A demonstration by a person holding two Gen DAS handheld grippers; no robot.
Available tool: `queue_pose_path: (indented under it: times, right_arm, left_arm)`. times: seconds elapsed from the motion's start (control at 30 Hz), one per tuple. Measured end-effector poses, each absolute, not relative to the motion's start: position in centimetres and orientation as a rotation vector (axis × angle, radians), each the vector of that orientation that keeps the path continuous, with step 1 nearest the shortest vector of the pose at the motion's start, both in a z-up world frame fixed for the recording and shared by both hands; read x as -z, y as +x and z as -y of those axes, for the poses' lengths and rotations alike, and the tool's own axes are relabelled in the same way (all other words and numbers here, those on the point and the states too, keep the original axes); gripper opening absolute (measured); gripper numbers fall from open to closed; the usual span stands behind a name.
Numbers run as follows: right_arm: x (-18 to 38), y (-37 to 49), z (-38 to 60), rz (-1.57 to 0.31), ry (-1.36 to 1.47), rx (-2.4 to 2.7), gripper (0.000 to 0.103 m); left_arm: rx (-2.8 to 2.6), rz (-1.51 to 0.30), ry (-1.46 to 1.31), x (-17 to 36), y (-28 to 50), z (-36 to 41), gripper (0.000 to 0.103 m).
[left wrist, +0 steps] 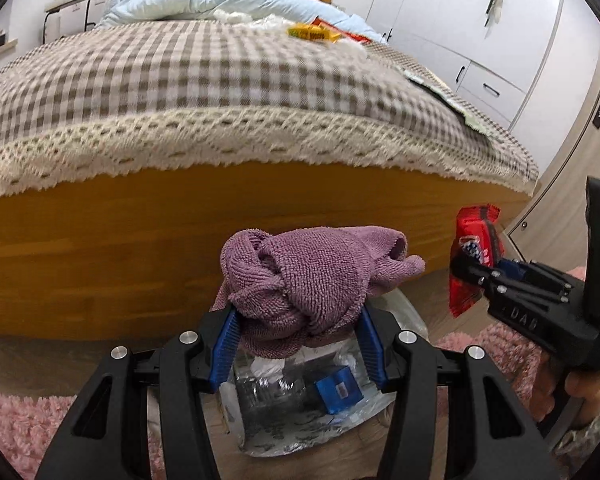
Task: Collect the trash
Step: 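Carry the towel and red packet down to the floor trash bag with both tools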
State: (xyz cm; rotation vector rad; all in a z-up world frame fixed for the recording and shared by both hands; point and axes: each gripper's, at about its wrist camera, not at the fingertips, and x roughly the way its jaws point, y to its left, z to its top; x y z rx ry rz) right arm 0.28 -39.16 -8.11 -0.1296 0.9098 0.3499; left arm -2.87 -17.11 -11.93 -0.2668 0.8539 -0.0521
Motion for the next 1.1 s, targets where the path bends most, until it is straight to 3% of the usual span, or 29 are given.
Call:
queue_pose_path:
  times: [0.27, 0.67, 0.97, 1.1]
  right_arm:
    - [8.3, 0.2, 39.5, -0.933, -0.108, -0.35, 0.035]
    - [10.9, 1.8, 40.6, -1.094, -0.067, -0.339, 0.035]
    - [13.3, 2.5, 41.1, -1.203, -0.061, -0.326, 0.035]
    - [13.5, 2.7, 40.3, -1.222, -0.069, -0.324, 0.035]
  left_arm:
    - [0.04, -0.913, -0.271, 13.5, -3.2, 16.7, 0.05]
    - [-0.007, -1.258, -0.342, 20.9, 0.4, 17.9, 0.05]
    - [0.012, -1.382, -0.469, 24.2, 0.8, 17.8, 0.05]
    - [0.022, -1.389, -0.489, 24.2, 0.8, 17.7, 0.056]
